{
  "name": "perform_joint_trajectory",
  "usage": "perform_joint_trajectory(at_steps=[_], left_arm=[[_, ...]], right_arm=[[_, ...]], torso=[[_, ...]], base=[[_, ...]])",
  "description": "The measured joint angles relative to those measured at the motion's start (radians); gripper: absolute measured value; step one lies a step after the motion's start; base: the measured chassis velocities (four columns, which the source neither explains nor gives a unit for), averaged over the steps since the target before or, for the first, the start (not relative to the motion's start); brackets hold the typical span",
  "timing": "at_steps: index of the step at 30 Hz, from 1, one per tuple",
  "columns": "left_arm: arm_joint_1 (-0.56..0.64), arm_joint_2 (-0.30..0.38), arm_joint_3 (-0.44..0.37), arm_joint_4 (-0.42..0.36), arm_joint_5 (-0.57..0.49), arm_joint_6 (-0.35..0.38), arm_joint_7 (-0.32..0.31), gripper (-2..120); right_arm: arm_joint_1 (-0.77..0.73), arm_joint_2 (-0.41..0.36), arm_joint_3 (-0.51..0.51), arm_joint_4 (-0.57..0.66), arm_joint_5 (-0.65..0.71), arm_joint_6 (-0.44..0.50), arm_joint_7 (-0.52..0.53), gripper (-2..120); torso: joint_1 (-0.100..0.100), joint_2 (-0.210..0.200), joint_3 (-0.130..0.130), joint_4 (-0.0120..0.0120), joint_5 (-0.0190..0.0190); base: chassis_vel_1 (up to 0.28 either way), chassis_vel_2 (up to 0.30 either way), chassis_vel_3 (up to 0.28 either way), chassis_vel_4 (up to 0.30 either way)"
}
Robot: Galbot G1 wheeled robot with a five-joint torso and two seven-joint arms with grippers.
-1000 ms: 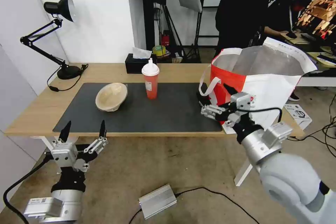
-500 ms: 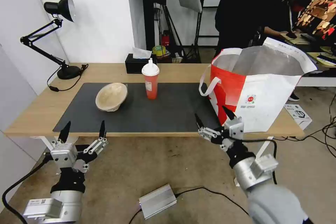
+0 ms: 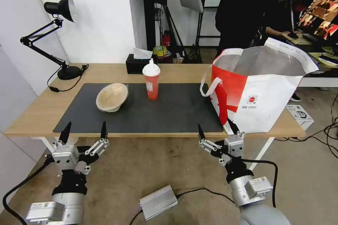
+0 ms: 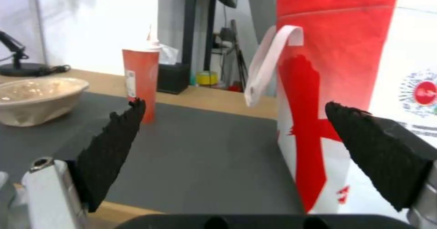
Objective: Pick up the trash from the table and place it into the takeout bag.
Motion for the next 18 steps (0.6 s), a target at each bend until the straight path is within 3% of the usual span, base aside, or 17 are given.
perform_joint_trajectory(at_steps=[9, 18], left_arm=[[0.009, -0.004, -0.004, -0.005, 0.017, -0.029, 0.000, 100], [0.011, -0.001, 0.000, -0.018, 0.016, -0.039, 0.000, 100]], right_arm=[[-0.039, 0.054, 0.049, 0.028, -0.007, 0.009, 0.004, 100], [-0.074, 0.038, 0.147, 0.058, 0.003, 0.019, 0.004, 100]], torso=[[0.000, 0.000, 0.000, -0.0001, 0.0000], [0.000, 0.000, 0.000, -0.0001, 0.0002]], base=[[0.000, 0.000, 0.000, 0.000], [0.000, 0.000, 0.000, 0.000]])
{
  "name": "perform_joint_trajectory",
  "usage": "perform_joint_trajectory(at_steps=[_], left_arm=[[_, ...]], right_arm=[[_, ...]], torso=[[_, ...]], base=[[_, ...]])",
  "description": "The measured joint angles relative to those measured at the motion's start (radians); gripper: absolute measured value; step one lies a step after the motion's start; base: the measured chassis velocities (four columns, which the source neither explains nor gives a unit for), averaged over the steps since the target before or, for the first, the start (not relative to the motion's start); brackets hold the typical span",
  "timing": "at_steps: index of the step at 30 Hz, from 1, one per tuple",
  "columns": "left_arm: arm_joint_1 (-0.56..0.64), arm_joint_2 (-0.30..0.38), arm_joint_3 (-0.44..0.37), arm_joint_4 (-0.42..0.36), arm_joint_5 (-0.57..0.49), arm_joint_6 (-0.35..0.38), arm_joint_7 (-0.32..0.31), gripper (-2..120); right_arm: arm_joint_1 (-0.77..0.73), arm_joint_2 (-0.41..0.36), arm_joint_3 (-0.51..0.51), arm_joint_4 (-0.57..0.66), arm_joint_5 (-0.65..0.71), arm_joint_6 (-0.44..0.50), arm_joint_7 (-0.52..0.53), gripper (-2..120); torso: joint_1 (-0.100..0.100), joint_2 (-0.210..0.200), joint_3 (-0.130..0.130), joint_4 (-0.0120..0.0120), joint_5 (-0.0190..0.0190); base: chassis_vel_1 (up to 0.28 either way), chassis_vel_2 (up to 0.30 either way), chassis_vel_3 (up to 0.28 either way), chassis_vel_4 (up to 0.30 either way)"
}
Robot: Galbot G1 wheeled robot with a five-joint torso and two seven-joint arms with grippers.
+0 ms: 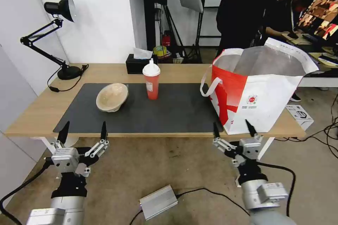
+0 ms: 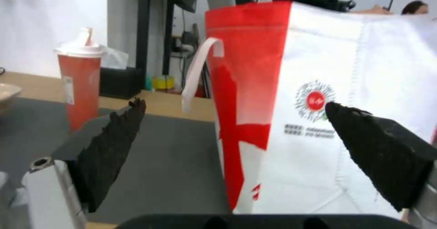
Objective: Pick up the trash from the table and place it into the takeout bag.
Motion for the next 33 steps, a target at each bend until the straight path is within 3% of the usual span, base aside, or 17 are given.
perform_joint_trajectory(at_steps=[33], left_arm=[[0.033, 0.003, 0.020, -0.002, -0.024, -0.036, -0.002, 100]], right_arm=[[-0.023, 0.024, -0.072, 0.054, 0.025, -0.055, 0.001, 100]], torso=[[0.000, 0.000, 0.000, 0.0000, -0.0001]], base=[[0.000, 0.000, 0.000, 0.000]])
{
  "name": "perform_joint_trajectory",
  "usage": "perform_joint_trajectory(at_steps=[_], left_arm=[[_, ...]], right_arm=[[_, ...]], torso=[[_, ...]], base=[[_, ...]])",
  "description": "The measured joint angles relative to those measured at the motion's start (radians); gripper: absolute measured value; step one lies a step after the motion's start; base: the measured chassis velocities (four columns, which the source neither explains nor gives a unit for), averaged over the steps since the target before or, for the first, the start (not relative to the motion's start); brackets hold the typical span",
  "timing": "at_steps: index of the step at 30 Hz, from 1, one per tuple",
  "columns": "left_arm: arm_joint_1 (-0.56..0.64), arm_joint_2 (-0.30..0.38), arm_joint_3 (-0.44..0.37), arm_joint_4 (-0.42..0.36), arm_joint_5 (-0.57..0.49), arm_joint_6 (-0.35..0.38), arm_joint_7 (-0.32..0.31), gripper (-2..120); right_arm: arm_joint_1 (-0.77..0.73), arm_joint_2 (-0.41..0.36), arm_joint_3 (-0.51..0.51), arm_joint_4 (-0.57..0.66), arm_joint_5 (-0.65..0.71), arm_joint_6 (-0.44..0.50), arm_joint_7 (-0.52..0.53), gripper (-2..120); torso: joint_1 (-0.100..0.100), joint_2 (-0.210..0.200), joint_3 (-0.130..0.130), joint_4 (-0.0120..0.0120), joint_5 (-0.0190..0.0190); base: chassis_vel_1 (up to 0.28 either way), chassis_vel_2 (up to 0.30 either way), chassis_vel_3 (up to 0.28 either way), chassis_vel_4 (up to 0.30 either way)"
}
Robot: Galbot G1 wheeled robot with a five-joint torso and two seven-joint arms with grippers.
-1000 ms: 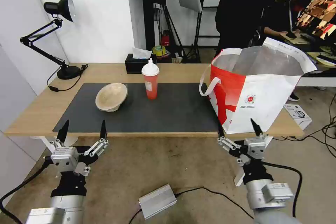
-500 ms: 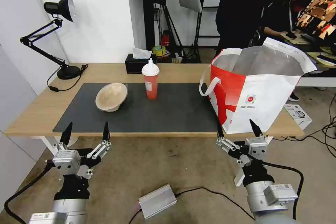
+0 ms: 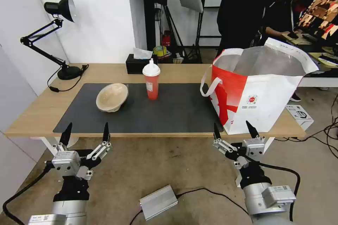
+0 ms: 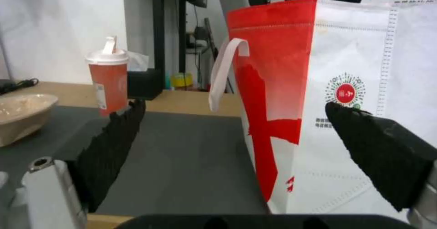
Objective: Pick up the trash from the table and place it into the takeout bag.
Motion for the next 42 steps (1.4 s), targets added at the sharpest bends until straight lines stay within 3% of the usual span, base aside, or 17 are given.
perform_joint_trajectory(at_steps=[27, 35, 42], left_arm=[[-0.003, 0.002, -0.021, 0.000, -0.018, 0.004, 0.000, 100], [0.005, 0.000, -0.022, 0.000, -0.013, 0.006, 0.000, 100], [0.015, -0.003, -0.023, 0.000, -0.001, 0.034, -0.001, 100]], right_arm=[[0.001, -0.031, 0.003, 0.008, 0.028, -0.044, 0.019, 100], [0.062, -0.093, 0.010, -0.011, 0.138, -0.107, 0.017, 100], [0.226, -0.178, -0.007, -0.086, 0.277, -0.155, 0.020, 100]], torso=[[0.000, 0.000, 0.000, 0.0000, 0.0000], [0.000, 0.000, 0.000, 0.0000, 0.0000], [0.000, 0.000, 0.000, 0.0001, 0.0002]], base=[[0.000, 0.000, 0.000, 0.000], [0.000, 0.000, 0.000, 0.000], [0.000, 0.000, 0.000, 0.000]])
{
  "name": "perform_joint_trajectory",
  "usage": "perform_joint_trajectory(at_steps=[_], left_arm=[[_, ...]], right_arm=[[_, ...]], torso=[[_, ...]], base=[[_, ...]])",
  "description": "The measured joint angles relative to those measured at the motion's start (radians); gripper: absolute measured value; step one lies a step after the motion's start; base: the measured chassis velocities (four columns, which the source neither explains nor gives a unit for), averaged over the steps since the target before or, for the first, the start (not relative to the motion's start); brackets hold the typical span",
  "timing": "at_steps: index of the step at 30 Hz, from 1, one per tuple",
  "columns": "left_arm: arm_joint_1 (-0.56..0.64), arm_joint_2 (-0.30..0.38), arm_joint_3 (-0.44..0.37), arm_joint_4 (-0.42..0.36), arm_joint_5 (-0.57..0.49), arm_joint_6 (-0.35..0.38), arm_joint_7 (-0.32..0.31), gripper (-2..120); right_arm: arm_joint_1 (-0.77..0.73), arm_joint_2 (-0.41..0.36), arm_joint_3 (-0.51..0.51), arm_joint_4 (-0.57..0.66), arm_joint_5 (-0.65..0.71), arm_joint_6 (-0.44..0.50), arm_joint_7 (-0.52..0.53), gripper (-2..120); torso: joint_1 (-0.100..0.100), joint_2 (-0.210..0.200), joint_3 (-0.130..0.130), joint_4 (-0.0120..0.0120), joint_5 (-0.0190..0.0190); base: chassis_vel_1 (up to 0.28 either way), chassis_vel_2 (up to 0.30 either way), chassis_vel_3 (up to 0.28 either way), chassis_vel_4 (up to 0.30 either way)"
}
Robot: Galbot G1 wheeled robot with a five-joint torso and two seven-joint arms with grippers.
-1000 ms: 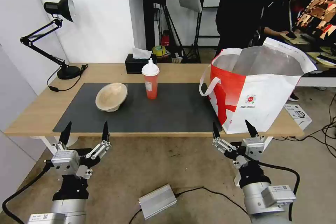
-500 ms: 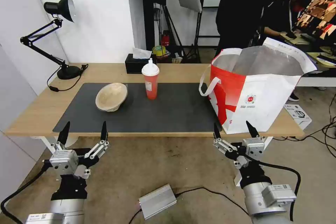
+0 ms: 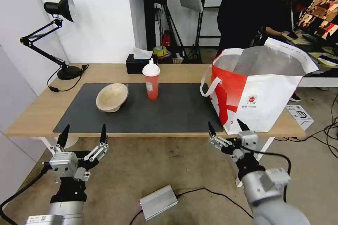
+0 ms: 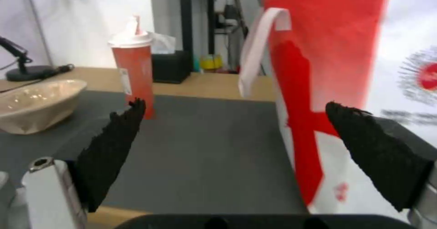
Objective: Pick up the trash from the table and place it into the takeout bag.
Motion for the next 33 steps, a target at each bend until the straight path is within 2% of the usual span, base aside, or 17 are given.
perform_joint_trajectory(at_steps=[10, 19, 21, 25, 33], left_arm=[[-0.005, -0.009, -0.009, 0.000, 0.002, 0.029, -0.002, 100], [-0.003, -0.018, -0.017, 0.000, 0.009, 0.033, -0.002, 100], [-0.003, -0.018, -0.017, 0.000, 0.009, 0.033, -0.002, 100], [-0.001, -0.028, -0.018, 0.000, 0.018, 0.033, -0.002, 100], [0.002, -0.039, -0.019, 0.000, 0.022, 0.033, -0.003, 100]], right_arm=[[0.203, -0.065, -0.060, -0.112, 0.137, -0.030, 0.001, 100], [0.318, -0.088, -0.122, -0.209, 0.168, -0.039, -0.018, 100], [0.322, -0.089, -0.125, -0.212, 0.169, -0.039, -0.018, 100], [0.448, -0.093, -0.188, -0.299, 0.198, -0.043, -0.017, 100], [0.605, -0.068, -0.272, -0.429, 0.210, -0.043, -0.015, 100]], torso=[[0.000, 0.000, 0.000, 0.0000, -0.0001], [0.000, 0.000, 0.000, -0.0001, -0.0001], [0.000, 0.000, 0.000, -0.0001, -0.0001], [0.000, 0.000, 0.000, -0.0001, 0.0000], [0.000, 0.000, 0.000, -0.0001, -0.0001]], base=[[0.000, 0.000, 0.000, 0.000], [0.000, 0.000, 0.000, 0.000], [0.000, 0.000, 0.000, 0.000], [0.000, 0.000, 0.000, 0.000], [0.000, 0.000, 0.000, 0.000]])
